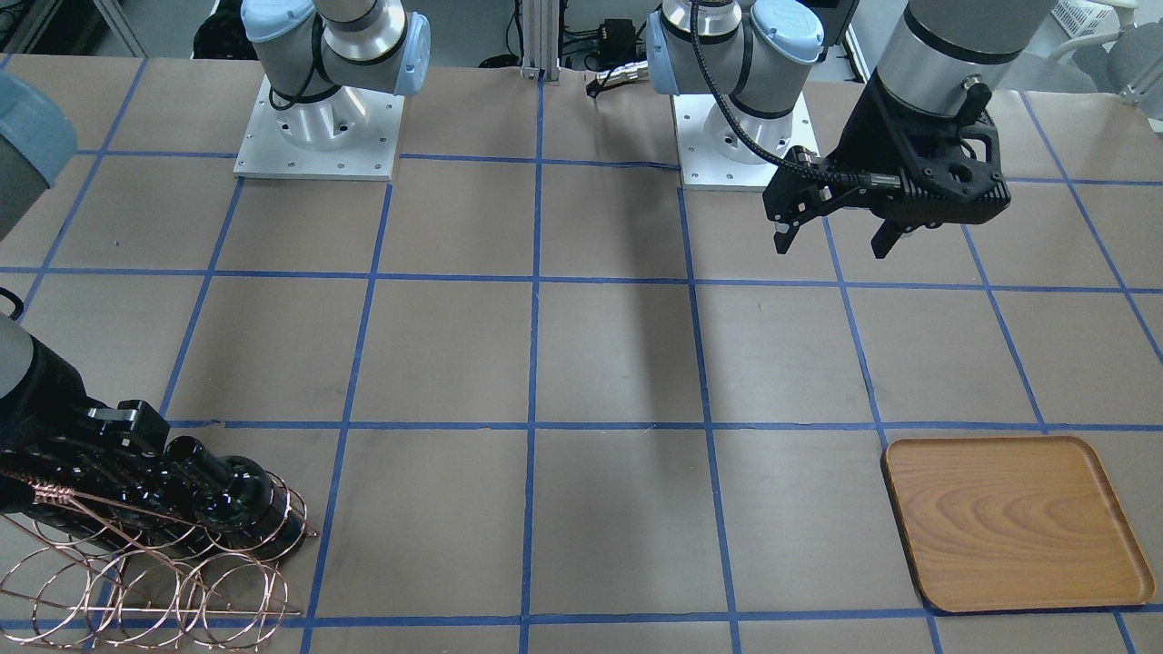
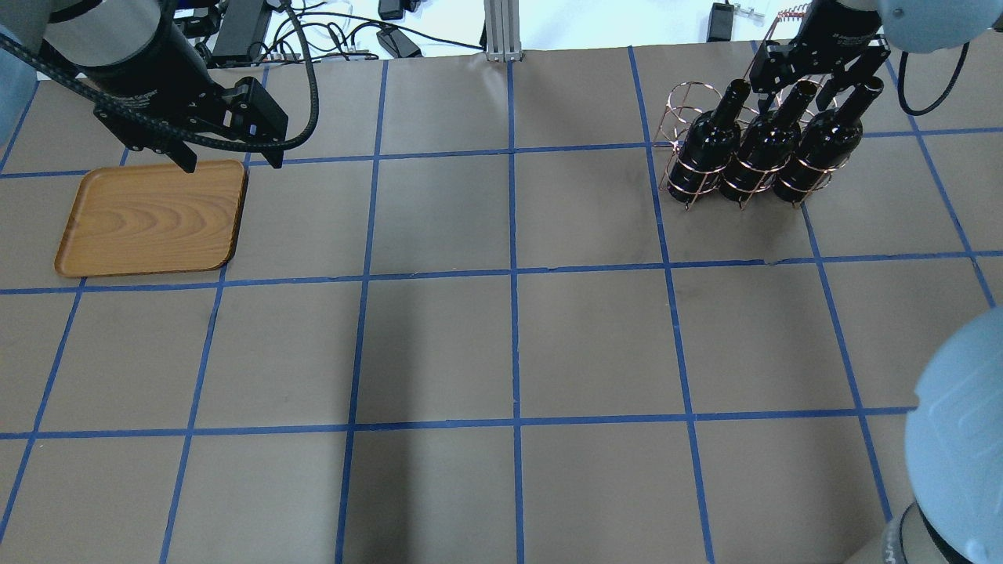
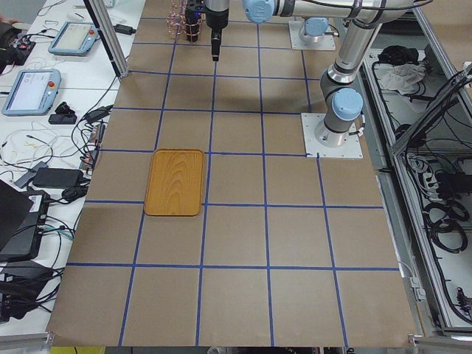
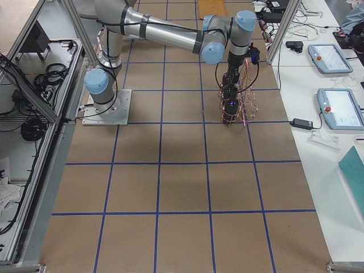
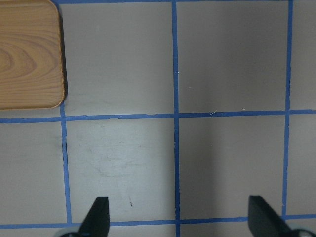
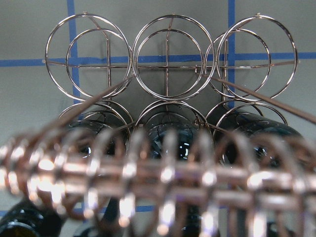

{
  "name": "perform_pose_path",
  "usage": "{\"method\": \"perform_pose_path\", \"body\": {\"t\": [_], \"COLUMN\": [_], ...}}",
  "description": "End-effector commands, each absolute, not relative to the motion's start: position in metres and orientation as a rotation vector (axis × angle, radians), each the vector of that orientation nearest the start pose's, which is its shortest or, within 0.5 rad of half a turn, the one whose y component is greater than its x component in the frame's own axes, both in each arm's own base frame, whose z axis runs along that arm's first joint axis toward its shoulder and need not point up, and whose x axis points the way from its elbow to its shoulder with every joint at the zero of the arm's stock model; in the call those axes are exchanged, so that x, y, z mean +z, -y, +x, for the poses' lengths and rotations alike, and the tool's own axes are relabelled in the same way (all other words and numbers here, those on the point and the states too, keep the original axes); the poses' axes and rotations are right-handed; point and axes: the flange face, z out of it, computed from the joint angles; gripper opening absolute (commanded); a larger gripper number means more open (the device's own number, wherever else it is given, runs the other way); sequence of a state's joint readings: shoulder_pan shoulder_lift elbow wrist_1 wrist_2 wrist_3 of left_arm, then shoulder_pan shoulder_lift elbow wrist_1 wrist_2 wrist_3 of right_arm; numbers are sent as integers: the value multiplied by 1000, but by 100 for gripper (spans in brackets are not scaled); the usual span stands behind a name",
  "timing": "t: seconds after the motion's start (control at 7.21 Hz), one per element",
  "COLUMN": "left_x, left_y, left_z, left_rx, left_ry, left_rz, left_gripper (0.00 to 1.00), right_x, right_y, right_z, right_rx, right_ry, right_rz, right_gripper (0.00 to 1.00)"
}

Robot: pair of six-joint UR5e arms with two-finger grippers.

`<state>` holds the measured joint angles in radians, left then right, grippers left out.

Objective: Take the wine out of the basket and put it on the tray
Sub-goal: 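Grasp the neck of the middle dark wine bottle with the right gripper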

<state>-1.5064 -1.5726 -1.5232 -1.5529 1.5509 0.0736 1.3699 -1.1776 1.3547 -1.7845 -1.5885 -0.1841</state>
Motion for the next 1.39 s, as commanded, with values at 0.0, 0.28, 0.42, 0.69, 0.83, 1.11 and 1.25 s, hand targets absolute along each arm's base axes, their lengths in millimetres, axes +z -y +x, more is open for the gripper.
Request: {"method": "perform_pose_path", "body": {"t": [0.0,0.28,0.42,0.69,0.83,1.11,1.25], "left_x": [512,512,512,512,512,512,512], "left_y": [507,507,507,507,507,507,507], "left_z": [-103,-103,-103,-103,-102,-102,-102], "left_rx": [-104,-104,-104,-106,-106,-106,-108], "left_ry": [-3155,-3155,-3155,-3155,-3155,-3155,-3155], "left_rz": [16,16,16,16,13,13,13], "left_gripper": [100,100,100,100,100,100,100], "right_x": [389,399,406,432,460,516,543], "right_y": [665,664,663,656,649,621,605], "right_z": [-2,-1,-1,0,2,7,11], "right_rx": [-49,-73,-90,-155,-219,-299,-302], "right_ry": [-3167,-3168,-3170,-3172,-3179,-3183,-3182], "right_rz": [30,40,40,43,44,45,44], "right_gripper": [50,30,29,28,28,29,30]}}
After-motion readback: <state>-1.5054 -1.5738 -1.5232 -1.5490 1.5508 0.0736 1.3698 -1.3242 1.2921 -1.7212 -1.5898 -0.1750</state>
